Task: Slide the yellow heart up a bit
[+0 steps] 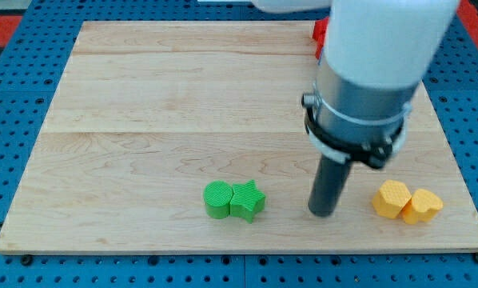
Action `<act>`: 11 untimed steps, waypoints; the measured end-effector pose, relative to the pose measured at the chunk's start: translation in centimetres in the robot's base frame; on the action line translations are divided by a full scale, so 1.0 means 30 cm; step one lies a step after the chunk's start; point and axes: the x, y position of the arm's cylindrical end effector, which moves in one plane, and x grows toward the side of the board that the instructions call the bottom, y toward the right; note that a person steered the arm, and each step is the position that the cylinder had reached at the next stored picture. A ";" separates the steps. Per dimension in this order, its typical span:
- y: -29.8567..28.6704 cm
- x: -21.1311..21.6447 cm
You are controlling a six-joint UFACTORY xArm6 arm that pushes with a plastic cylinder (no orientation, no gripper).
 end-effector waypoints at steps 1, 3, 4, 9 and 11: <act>0.195 0.100; 0.495 0.067; 0.455 -0.004; 0.337 -0.172; 0.341 -0.249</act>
